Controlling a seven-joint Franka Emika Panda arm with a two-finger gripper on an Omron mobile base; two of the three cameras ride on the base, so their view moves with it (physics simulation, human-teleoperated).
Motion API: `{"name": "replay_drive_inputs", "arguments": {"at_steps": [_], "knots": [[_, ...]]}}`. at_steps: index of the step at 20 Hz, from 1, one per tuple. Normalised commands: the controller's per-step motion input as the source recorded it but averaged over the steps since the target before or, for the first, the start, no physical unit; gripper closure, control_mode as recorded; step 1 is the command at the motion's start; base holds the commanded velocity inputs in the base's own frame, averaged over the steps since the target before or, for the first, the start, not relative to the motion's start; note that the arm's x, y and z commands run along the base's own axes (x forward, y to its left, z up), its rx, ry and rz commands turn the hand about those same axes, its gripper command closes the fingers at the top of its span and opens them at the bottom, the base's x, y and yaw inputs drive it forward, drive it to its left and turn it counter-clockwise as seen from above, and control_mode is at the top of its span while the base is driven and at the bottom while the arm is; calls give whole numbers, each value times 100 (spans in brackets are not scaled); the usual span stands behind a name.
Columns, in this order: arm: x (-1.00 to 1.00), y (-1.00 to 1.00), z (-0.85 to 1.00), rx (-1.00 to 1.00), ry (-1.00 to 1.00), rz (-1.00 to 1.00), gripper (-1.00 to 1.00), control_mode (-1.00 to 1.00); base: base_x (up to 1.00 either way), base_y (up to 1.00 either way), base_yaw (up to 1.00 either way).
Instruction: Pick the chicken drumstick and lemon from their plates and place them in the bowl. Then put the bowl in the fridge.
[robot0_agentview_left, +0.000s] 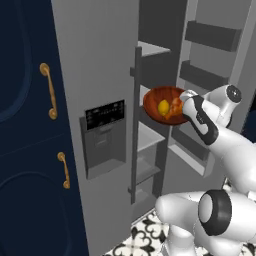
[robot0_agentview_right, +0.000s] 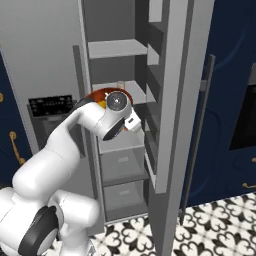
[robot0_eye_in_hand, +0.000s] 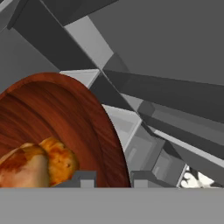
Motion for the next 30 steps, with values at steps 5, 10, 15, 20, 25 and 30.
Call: {"name": "replay_drive_inputs", "arguments": {"at_steps": [5, 10, 15, 20, 25, 30], "knots": [[0, 0, 0, 0, 0, 0, 100, 100, 51, -8, -20], [0, 0, 0, 0, 0, 0, 100, 100, 67, 8, -11], [0, 0, 0, 0, 0, 0, 100, 100, 62, 1, -5], [0, 0, 0, 0, 0, 0, 100, 100, 58, -9, -4], [0, 0, 0, 0, 0, 0, 100, 100, 23, -27, 0], [2, 6, 0, 0, 0, 0, 100, -100, 20, 10, -1]]}}
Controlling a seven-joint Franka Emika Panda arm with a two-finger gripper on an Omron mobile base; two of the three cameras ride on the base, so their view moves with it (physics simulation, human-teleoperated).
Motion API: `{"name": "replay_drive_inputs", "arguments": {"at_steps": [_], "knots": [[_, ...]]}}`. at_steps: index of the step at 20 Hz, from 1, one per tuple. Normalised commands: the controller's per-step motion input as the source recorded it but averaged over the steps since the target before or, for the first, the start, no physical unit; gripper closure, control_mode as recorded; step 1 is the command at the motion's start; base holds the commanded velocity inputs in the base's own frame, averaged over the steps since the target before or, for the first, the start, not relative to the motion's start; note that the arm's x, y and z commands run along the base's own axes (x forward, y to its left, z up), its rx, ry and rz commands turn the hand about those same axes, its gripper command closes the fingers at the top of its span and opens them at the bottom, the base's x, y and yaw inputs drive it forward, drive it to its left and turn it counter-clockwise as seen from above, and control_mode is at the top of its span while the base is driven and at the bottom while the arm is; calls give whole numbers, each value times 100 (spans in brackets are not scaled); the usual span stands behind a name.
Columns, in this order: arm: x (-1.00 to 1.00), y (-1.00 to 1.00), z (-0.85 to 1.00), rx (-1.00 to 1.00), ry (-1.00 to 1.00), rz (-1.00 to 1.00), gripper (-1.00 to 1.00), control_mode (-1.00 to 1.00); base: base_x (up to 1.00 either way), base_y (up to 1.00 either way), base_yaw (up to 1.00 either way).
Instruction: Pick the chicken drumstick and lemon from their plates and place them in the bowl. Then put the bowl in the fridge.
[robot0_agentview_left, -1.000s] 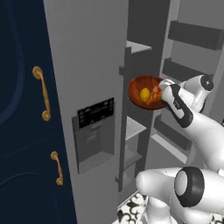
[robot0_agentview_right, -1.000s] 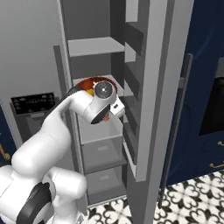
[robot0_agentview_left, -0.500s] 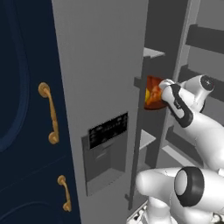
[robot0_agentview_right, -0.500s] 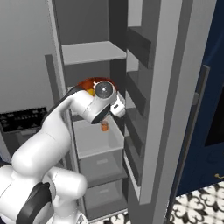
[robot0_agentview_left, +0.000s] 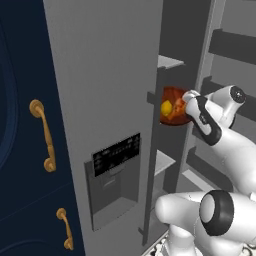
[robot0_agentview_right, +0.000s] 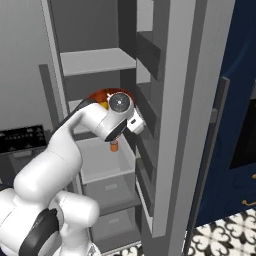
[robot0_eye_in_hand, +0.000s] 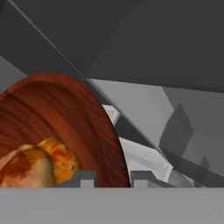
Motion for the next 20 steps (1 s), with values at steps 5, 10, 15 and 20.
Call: {"name": "replay_drive_inputs", "arguments": {"at_steps": [5, 10, 15, 20], "knots": [[6, 9, 34, 2, 0, 0, 100, -100, 0, 0, 0], [-22, 1, 92, 5, -6, -5, 100, -100, 0, 0, 0], [17, 2, 78, 5, -6, -5, 100, -100, 0, 0, 0], [-14, -10, 54, 6, -12, -1, 100, -100, 0, 0, 0]]}}
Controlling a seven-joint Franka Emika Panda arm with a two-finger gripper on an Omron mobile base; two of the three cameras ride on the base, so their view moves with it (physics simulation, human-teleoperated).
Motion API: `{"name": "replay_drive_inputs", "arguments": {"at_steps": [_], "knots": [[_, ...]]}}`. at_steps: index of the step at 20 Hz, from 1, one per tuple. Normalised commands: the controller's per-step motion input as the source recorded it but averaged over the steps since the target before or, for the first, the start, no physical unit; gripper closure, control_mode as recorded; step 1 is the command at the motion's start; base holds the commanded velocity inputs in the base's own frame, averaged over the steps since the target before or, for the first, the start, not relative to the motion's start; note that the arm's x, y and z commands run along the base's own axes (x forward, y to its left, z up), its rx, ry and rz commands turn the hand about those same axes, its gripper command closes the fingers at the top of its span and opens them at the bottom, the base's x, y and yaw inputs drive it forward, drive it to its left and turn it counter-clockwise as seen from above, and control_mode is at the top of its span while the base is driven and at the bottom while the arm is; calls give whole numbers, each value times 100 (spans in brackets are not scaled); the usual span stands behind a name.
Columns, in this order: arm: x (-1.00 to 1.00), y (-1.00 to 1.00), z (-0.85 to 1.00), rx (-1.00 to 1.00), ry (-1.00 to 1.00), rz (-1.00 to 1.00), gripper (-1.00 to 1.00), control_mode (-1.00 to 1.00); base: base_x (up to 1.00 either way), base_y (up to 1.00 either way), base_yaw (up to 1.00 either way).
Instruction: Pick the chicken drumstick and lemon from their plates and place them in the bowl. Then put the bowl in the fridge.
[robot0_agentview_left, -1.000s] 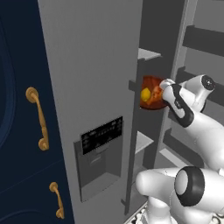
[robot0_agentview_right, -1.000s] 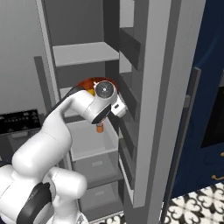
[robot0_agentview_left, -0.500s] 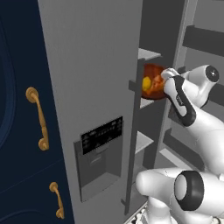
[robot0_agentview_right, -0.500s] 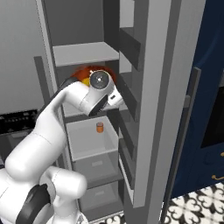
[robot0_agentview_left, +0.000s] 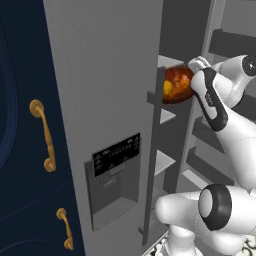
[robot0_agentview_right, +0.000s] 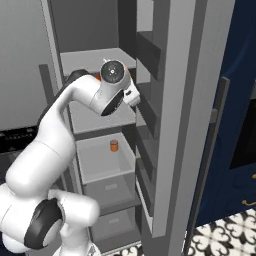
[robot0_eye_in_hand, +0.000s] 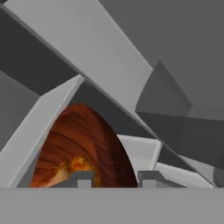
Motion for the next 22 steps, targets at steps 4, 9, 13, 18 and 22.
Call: {"name": "replay_drive_inputs", "arguments": {"at_steps": [4, 9, 13, 18, 22], "knots": [[-75, -26, 0, 6, -5, 0, 100, -100, 0, 0, 0], [-7, -7, 37, 18, -2, 0, 100, -100, 0, 0, 0], [13, 0, 68, 30, -6, -4, 100, -100, 0, 0, 0], [83, 29, 12, 7, -1, -8, 100, -100, 0, 0, 0], [95, 65, 13, 0, 0, -13, 100, -100, 0, 0, 0]]}}
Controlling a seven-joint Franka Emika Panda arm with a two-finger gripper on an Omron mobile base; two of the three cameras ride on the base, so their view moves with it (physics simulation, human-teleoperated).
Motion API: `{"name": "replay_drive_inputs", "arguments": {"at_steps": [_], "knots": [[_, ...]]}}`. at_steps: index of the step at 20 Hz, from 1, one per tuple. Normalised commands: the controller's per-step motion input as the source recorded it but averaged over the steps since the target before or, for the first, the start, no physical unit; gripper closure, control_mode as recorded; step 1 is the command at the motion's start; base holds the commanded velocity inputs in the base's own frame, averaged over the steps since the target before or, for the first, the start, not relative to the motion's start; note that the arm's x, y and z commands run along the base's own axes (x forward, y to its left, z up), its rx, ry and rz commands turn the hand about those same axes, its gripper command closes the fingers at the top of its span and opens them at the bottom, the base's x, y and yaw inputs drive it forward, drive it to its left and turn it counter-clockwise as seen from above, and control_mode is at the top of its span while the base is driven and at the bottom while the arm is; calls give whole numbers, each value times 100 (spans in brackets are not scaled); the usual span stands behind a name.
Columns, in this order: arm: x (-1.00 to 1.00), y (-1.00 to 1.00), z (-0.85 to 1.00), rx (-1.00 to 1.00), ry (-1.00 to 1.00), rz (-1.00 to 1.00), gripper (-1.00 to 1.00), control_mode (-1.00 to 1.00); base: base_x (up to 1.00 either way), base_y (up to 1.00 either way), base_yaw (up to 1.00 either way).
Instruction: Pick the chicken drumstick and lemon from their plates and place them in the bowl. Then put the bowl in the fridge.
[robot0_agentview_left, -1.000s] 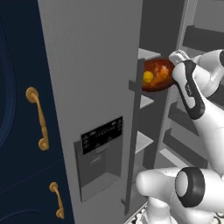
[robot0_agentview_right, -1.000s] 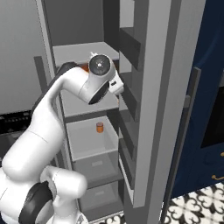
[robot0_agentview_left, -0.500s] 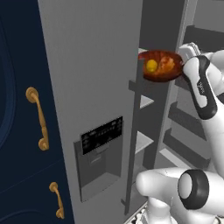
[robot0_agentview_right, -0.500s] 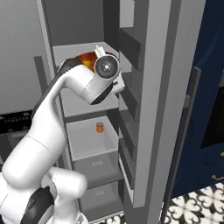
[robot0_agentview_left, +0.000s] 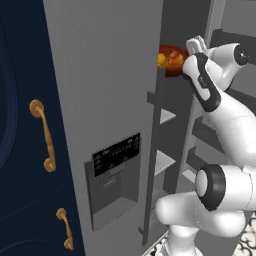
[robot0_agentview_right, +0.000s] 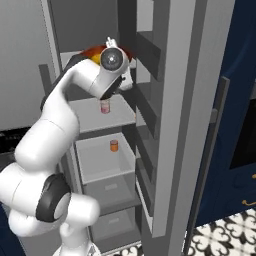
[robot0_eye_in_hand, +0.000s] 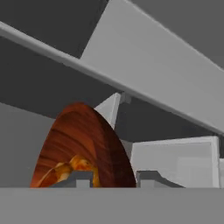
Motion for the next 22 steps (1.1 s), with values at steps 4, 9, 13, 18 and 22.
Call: {"name": "replay_drive_inputs", "arguments": {"at_steps": [4, 9, 13, 18, 22], "knots": [[97, 59, 16, 0, 0, -11, 100, -100, 0, 0, 0], [100, 26, 2, 0, 4, -11, 100, -100, 0, 0, 0], [64, 18, 0, -2, 9, -9, -100, -100, 0, 0, 0], [-17, -2, 25, 2, -1, 0, -100, -100, 0, 0, 0], [-92, -19, 50, 6, -12, 0, -100, -100, 0, 0, 0]]}}
